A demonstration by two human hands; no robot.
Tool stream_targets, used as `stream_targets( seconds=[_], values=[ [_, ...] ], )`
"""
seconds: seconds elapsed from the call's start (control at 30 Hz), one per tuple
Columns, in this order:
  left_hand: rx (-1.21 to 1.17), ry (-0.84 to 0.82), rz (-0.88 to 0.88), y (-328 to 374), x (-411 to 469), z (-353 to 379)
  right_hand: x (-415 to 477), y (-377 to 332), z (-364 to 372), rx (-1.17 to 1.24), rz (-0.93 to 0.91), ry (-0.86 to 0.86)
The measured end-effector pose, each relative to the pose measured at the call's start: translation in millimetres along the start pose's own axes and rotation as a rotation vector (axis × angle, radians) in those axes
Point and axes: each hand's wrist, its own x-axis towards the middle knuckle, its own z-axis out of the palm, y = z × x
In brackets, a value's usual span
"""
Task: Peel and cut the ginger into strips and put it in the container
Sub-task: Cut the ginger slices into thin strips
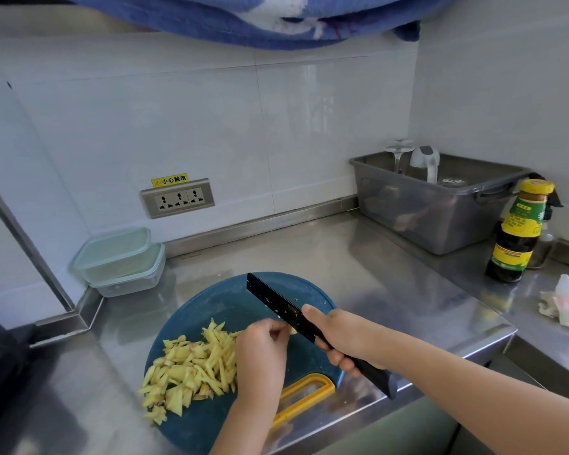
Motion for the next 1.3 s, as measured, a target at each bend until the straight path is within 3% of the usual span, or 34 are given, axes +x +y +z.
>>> stream_targets(
  seconds=[0.5,0.83,1.13,1.3],
  values=[
    [-0.003,-0.014,0.013,0,1,0,1,3,11,0.002,0.023,0.034],
    [0.006,-0.026,-0.007,-3,3,2,7,-1,-3,0.155,0.131,-0.124],
    [0.022,0.004,-0.011,-4,3,4,11,-36,18,-0.036,0.224,-0.037],
    [0.043,0.020,0.013,-4,3,3,2,-23,16,-0.084,0.249,-0.013]
  ],
)
